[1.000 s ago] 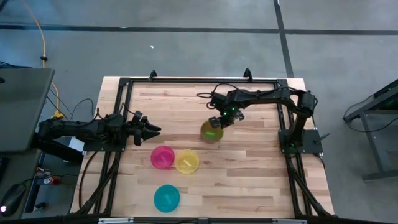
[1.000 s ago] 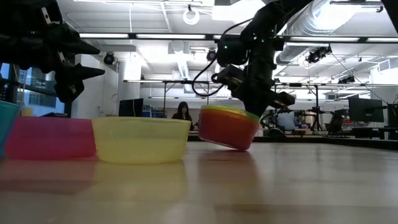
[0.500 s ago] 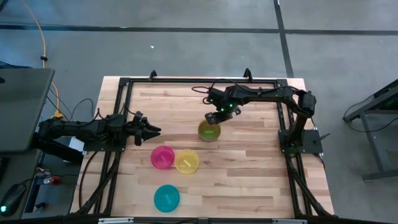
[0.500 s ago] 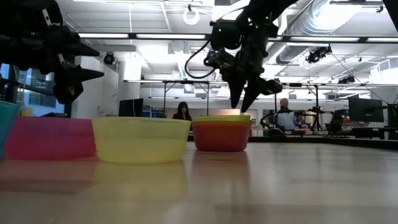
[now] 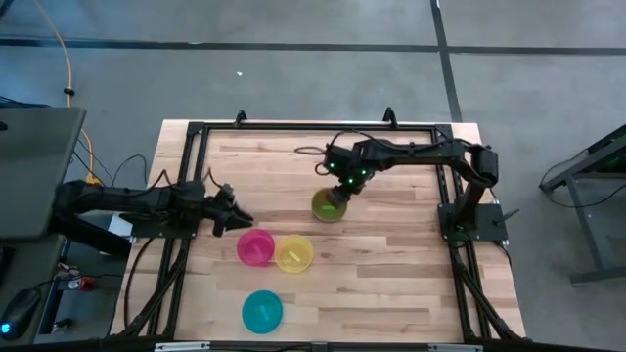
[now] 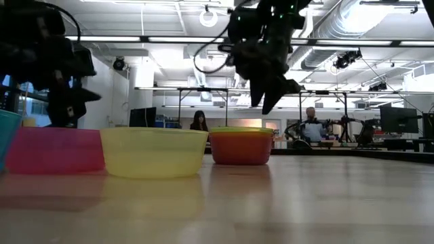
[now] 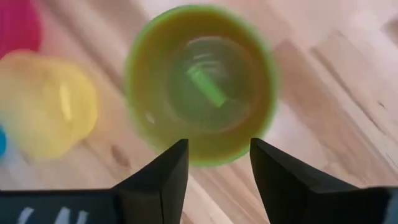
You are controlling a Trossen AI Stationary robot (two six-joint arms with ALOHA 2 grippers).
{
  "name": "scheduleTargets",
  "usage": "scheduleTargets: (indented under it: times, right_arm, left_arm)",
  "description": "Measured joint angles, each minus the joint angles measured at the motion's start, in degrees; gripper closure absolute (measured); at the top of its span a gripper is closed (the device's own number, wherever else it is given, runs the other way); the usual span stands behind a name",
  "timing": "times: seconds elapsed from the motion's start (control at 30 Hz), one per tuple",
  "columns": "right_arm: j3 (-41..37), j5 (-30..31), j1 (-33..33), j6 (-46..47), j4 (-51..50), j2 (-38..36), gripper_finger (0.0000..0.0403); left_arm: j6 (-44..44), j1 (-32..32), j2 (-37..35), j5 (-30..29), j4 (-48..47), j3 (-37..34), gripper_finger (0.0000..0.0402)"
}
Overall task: Nest bowls inside each other
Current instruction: Stack the red bowl on the green bowl
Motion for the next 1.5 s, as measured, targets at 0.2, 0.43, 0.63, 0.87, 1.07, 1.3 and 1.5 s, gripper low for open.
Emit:
scheduleTargets:
  times: [0.2,0.43,0.63,0.87,1.07,1.3,1.5]
  right_arm:
    - [0.00,3.74,3.02,-8.54,0.10,-4.12,0.0238]
    - [0.00,9.17,3.94,-10.31,0.89,-10.42,0.0238]
    - [0.00,11.67,3.92,-10.32,2.64,-15.46,0.0238]
    - [0.00,15.44,3.90,-10.96,2.70,-20.10,0.0238]
    - [-0.02,16.73,3.29,-11.80,2.62,-21.30,0.0238]
    - [-0.07,16.77,3.02,-13.15,2.67,-20.73,0.0238]
    - [-0.07,16.75,3.02,-13.13,2.64,-20.77,0.0238]
  left_arm:
    - [4.31,-3.35,6.55,1.21,-16.35,5.65,0.0218]
    - [4.14,-4.54,9.77,0.00,-23.92,9.53,0.0218]
    - [-1.42,-4.49,12.13,-1.84,-24.83,9.76,0.0218]
    - [-8.50,-4.82,15.54,-1.50,-25.83,10.89,0.0218]
    - [-9.49,-6.13,20.26,-1.96,-26.31,14.86,0.0218]
    - [-9.10,-7.64,27.33,-2.28,-28.28,17.27,0.0218]
    - [-9.58,-8.16,30.33,-2.32,-28.03,17.76,0.0218]
